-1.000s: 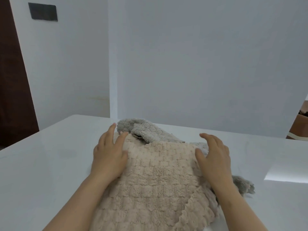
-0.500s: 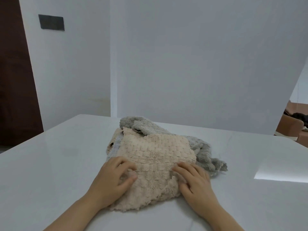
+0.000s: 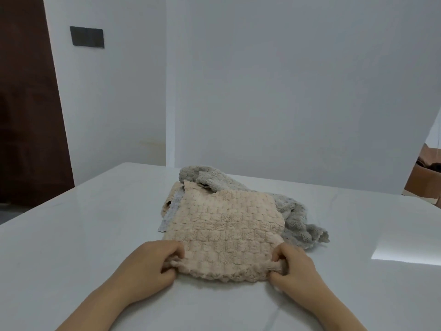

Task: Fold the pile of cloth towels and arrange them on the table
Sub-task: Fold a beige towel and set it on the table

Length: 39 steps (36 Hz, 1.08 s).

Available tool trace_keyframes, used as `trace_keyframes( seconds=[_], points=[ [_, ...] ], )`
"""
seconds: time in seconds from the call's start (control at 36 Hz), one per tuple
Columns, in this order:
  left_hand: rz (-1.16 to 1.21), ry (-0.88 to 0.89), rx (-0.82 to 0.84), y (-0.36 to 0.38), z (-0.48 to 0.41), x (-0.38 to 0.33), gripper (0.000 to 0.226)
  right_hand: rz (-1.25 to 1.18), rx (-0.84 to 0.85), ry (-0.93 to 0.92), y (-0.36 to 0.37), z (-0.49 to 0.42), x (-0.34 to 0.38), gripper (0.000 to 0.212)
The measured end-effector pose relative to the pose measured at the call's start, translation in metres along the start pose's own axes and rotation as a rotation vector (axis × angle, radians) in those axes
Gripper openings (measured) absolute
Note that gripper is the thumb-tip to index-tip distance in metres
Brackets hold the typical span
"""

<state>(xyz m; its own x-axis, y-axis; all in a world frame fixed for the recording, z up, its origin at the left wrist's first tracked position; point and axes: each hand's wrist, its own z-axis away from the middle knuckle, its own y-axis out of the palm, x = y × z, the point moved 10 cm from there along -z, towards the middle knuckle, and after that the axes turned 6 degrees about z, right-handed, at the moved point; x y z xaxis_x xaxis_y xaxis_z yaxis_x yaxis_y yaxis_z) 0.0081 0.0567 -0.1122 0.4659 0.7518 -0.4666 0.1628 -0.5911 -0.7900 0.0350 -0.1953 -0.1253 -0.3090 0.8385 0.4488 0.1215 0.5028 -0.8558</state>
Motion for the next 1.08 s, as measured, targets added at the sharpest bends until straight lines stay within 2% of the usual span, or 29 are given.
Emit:
trace_keyframes(
  seconds=[0.06, 0.14, 0.22, 0.31, 0.39, 0.5, 0.61, 0.78, 0.89, 0.97, 1.08],
  points=[
    [0.033, -0.067, 0.009, -0.003, 0.001, 0.013, 0.021, -0.006, 0.047, 0.004, -0.002, 0.002, -0.003, 0.024],
    [0.084, -0.118, 0.035, -0.007, 0.002, 0.024, 0.035, 0.053, 0.111, -0.003, -0.004, 0.004, -0.007, 0.023],
    [0.186, -0.211, -0.029, -0.018, 0.003, 0.035, 0.030, 0.025, 0.092, 0.017, -0.012, 0.005, -0.008, 0.015],
    [0.426, -0.258, -0.148, -0.024, 0.001, 0.037, 0.013, -0.179, -0.016, 0.082, -0.021, 0.006, -0.013, 0.020],
    [0.602, -0.222, -0.290, -0.028, -0.001, 0.031, 0.011, -0.415, -0.102, 0.141, -0.029, 0.008, -0.012, 0.026],
    [0.412, -0.178, -0.139, -0.005, -0.009, 0.023, 0.014, -0.553, -0.140, 0.126, -0.034, 0.009, -0.004, 0.025],
    [0.309, -0.227, -0.216, -0.010, -0.009, 0.029, 0.016, -0.588, -0.182, 0.118, -0.037, 0.012, -0.003, 0.024],
    [0.299, -0.271, -0.310, -0.029, 0.004, 0.026, 0.022, -0.582, -0.235, 0.116, -0.038, 0.014, -0.005, 0.016],
    [0.313, -0.262, -0.366, -0.038, 0.013, 0.018, 0.026, -0.576, -0.259, 0.116, -0.044, 0.020, -0.003, 0.019],
    [0.330, -0.280, -0.339, -0.037, 0.021, 0.015, 0.025, -0.576, -0.243, 0.142, -0.046, 0.030, -0.004, 0.021],
    [0.313, -0.279, -0.268, -0.033, 0.030, 0.008, 0.022, -0.520, -0.119, 0.179, -0.040, 0.046, -0.004, 0.019]
  ],
)
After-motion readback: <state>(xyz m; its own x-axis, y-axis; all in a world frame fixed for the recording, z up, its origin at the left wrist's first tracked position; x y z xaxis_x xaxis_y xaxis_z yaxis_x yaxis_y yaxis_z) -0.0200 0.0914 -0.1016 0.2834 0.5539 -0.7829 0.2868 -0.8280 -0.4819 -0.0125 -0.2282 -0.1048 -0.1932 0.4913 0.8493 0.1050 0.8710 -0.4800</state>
